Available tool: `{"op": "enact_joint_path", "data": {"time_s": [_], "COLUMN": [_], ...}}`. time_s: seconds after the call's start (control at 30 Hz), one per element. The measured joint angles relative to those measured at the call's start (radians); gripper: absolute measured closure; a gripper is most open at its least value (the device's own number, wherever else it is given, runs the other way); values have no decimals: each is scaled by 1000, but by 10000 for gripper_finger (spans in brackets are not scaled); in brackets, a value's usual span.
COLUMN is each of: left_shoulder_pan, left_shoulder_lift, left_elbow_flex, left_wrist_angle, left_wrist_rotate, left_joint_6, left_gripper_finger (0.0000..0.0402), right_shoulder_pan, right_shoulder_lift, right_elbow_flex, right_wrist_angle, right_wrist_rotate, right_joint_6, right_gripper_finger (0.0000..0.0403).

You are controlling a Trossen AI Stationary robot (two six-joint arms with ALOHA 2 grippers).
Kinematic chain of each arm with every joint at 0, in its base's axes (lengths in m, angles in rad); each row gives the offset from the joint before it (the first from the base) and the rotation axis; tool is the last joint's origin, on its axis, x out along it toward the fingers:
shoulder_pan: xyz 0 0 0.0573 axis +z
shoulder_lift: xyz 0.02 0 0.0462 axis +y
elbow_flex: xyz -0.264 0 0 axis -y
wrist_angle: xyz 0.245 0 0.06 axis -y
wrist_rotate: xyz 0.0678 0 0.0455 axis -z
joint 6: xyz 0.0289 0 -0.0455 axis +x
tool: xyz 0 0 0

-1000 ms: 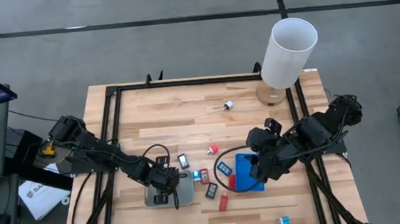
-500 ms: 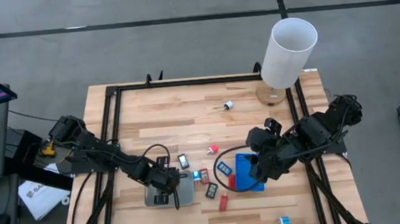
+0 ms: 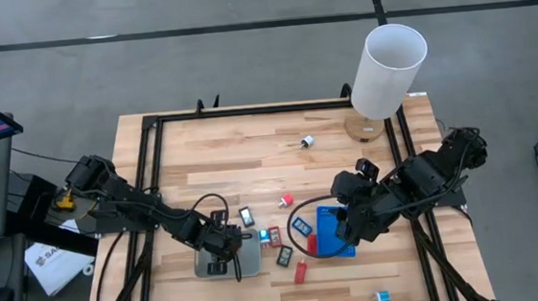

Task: Pick & Place Office items
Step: Put the top red charger adapter into the gray bin, then put the red charger adapter into the gray bin

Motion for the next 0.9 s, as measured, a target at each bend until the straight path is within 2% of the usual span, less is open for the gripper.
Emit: {"op": "enact_joint_path", "data": {"time_s": [0.47, 0.67, 0.9], "left_shoulder_pan": [2, 2, 10], "left_shoulder_lift": [-73, -157, -287], "left_elbow_flex": [0, 0, 0], "left_wrist_angle": [42, 42, 89], "left_wrist_rotate": [-56, -127, -133], "left_joint_6": [2, 7, -2], "left_gripper_finger": [253, 253, 253], "right_shoulder_pan": [0, 0, 2], "right_shoulder_lift": [0, 0, 0], "right_elbow_flex": [0, 0, 0], "right_wrist_angle": [-1, -1, 3], "right_wrist_rotate": [0, 2, 9], "right_joint_6": [-2, -3, -3], "right_gripper_finger": [203, 203, 203]}}
